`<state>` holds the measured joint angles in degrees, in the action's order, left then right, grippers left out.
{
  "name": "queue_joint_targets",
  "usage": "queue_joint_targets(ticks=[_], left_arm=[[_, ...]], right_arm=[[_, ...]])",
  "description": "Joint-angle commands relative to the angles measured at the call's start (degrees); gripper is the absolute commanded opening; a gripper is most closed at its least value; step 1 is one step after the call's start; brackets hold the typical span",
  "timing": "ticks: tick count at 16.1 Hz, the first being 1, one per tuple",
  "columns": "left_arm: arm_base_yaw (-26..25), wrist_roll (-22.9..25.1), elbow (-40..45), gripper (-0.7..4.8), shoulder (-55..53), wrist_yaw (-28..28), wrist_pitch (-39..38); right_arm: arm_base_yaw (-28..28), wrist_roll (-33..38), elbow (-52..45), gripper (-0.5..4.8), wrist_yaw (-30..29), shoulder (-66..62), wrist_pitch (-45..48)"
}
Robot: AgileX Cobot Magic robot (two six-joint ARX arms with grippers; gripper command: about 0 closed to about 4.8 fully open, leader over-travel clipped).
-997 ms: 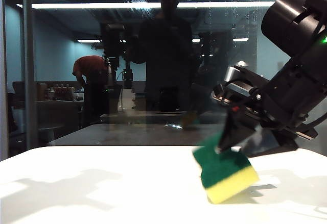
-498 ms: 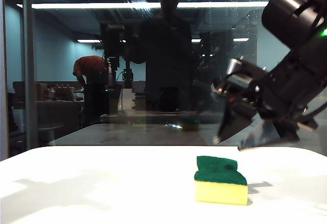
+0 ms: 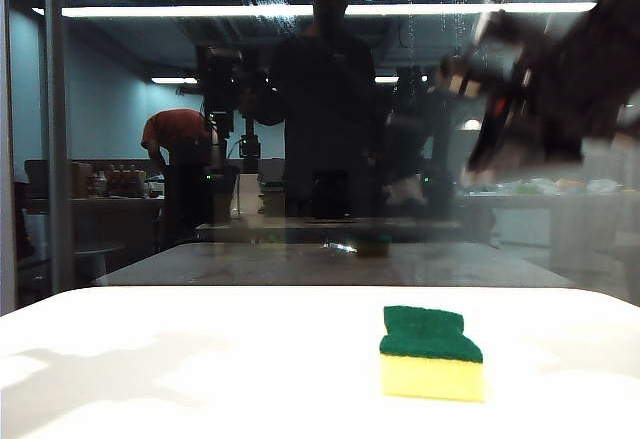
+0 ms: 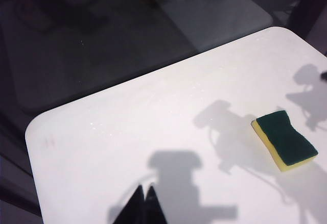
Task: Reach upward to find where there is water on the glass, pick up the sponge from the table, dry the water, and finally place the sponge back on the table.
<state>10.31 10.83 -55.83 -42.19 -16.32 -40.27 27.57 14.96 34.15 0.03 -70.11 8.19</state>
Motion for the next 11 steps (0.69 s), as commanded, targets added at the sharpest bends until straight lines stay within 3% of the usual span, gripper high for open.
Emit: queue_joint_targets(ticks=[1, 11], left_arm=[[-0.07, 1.2, -0.07, -0.06, 0.11, 0.94, 3.13], [-0.09, 0.59, 4.04, -0.06, 0.09, 2.91, 11.28]], right_arm=[[-2.27, -3.48, 0.35, -0.09, 2.86, 6.69, -1.99], [-19.21, -7.98, 0.35, -0.08, -0.39, 26.49, -14.47]])
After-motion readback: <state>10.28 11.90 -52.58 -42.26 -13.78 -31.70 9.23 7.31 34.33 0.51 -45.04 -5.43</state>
